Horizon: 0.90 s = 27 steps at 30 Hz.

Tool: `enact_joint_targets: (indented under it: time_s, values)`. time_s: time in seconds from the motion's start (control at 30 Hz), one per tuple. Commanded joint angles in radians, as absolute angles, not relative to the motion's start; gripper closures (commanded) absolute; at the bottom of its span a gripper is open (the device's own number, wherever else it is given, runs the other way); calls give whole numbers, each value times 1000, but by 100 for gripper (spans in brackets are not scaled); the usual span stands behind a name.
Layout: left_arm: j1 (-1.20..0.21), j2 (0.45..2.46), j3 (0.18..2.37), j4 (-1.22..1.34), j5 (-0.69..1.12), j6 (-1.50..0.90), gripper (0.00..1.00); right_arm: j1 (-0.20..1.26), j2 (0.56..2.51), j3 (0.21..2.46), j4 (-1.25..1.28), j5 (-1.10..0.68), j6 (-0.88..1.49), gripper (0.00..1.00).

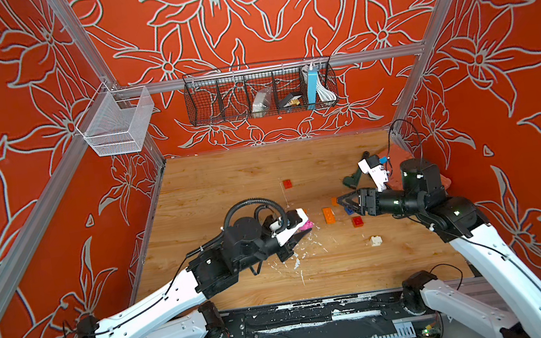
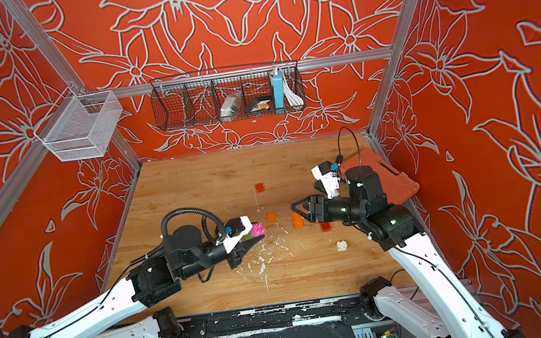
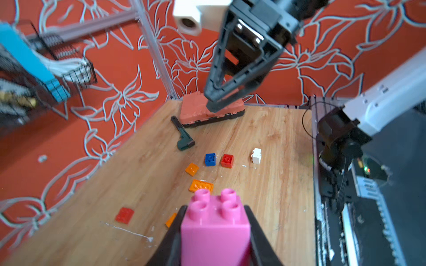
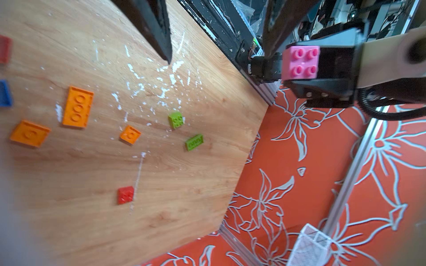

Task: Assemble the letter r with lego
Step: Pick up the lego brick from the center of the board.

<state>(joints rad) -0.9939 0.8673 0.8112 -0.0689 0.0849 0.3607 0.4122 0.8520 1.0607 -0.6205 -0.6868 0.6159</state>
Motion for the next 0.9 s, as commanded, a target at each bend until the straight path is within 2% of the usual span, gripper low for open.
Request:
enact_joint_targets:
  time_s: [0.0, 0.27, 0.4, 0.6, 0.87]
  values:
    - [-987, 791, 790, -43, 165, 590, 100, 510, 873, 1147, -651, -616, 612, 34]
    - [-986, 794, 846, -167, 83, 664, 100, 850, 975, 1292, -734, -326, 652, 34]
    - [-986, 805, 856, -183, 53, 669, 100, 959, 1030, 1325, -715, -251, 681, 33]
    - [-986, 818, 868, -189, 26, 650, 100, 1050, 1079, 1324, -675, -210, 682, 33]
    - [-986, 834, 871, -189, 26, 646, 100, 1063, 1108, 1312, -643, -201, 712, 35]
